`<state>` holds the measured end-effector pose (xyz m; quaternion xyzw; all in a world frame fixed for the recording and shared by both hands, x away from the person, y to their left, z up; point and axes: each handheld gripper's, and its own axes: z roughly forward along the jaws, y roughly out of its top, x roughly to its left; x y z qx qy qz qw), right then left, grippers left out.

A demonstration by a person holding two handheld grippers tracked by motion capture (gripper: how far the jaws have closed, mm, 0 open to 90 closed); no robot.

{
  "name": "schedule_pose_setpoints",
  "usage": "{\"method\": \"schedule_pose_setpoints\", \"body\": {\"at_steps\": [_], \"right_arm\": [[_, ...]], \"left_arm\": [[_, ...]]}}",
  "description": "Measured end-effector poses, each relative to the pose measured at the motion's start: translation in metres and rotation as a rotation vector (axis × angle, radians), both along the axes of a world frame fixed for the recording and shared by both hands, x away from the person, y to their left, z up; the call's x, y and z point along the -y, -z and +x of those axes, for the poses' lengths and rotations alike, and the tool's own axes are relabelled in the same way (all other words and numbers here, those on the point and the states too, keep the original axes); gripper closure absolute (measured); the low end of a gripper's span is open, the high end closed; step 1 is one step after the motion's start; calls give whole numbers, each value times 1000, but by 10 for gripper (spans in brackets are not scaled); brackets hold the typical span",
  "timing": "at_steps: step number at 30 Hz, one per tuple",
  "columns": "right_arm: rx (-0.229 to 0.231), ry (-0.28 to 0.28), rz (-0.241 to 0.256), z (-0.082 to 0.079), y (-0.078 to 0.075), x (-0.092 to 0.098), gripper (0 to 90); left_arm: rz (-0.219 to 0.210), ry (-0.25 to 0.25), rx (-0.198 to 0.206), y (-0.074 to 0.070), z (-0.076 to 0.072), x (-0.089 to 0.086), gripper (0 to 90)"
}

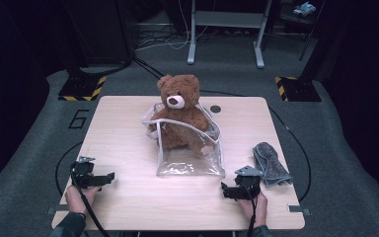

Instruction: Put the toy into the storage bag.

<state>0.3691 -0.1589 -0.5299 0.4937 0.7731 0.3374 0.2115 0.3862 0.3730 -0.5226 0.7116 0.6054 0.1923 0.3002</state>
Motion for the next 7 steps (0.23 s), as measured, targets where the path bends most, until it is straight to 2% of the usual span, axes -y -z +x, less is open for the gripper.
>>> {"method": "schedule_pose_setpoints", "body": {"at_steps": [2, 4, 5, 7], "right_arm": [[-1, 0, 0, 0, 0, 0, 65], [-1, -1, 1, 0, 0, 0, 65], [0, -1, -4, 0, 0, 0, 65], [0, -3, 0, 0, 0, 0, 65]], "left_arm": [[18, -13, 45, 4, -4, 1, 0], [35, -6, 90, 9, -9, 3, 0], [74, -7, 85, 9, -10, 4, 2], [69, -5, 85, 9, -10, 4, 0]]}}
